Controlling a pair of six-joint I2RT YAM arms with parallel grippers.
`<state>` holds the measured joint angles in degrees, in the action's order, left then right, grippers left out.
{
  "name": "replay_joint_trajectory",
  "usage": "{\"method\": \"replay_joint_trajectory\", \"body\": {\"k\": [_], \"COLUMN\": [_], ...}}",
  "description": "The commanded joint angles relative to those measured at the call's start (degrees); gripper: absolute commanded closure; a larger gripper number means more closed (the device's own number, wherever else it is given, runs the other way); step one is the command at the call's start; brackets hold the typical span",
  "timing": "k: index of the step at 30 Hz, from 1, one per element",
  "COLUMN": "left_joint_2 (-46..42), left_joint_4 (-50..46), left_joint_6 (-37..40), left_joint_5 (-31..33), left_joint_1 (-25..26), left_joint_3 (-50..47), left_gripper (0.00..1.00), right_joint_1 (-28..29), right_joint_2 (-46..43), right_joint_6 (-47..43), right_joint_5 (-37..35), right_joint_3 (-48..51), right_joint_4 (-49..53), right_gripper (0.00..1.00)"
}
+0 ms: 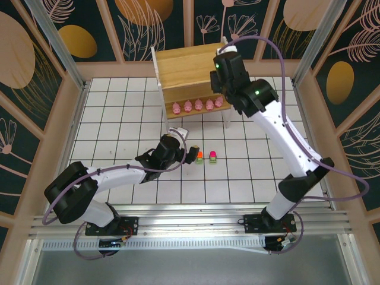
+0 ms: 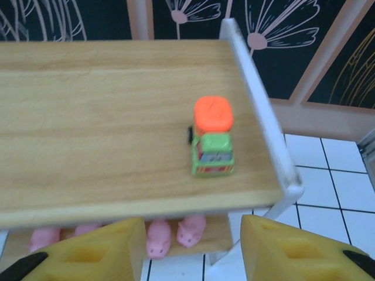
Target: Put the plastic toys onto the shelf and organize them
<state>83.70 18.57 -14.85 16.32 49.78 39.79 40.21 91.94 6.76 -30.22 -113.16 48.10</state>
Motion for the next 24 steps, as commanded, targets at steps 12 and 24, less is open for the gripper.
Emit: {"method": "replay_joint_trajectory", "body": {"k": [12, 24], "left_joint_2": [-4.29, -9.96], "left_joint_4": [-1.54, -4.31], "left_joint_6": [-1.48, -4.05], "left_joint_5": [3.84, 3.27], "left_joint_1": [-2.22, -2.9], "left_joint_3": [-2.15, -6.68], "left_gripper": [0.01, 0.01], "right_joint_1": [9.68, 13.11], "right_joint_2": [-14.94, -20.63], "right_joint_6": [11.58, 21.27], "right_joint_5": [-3.28, 0.48], "right_joint_3": [27.35, 47.96], "right_joint_4": [-8.03, -14.96], "right_gripper": [0.53, 0.53]}}
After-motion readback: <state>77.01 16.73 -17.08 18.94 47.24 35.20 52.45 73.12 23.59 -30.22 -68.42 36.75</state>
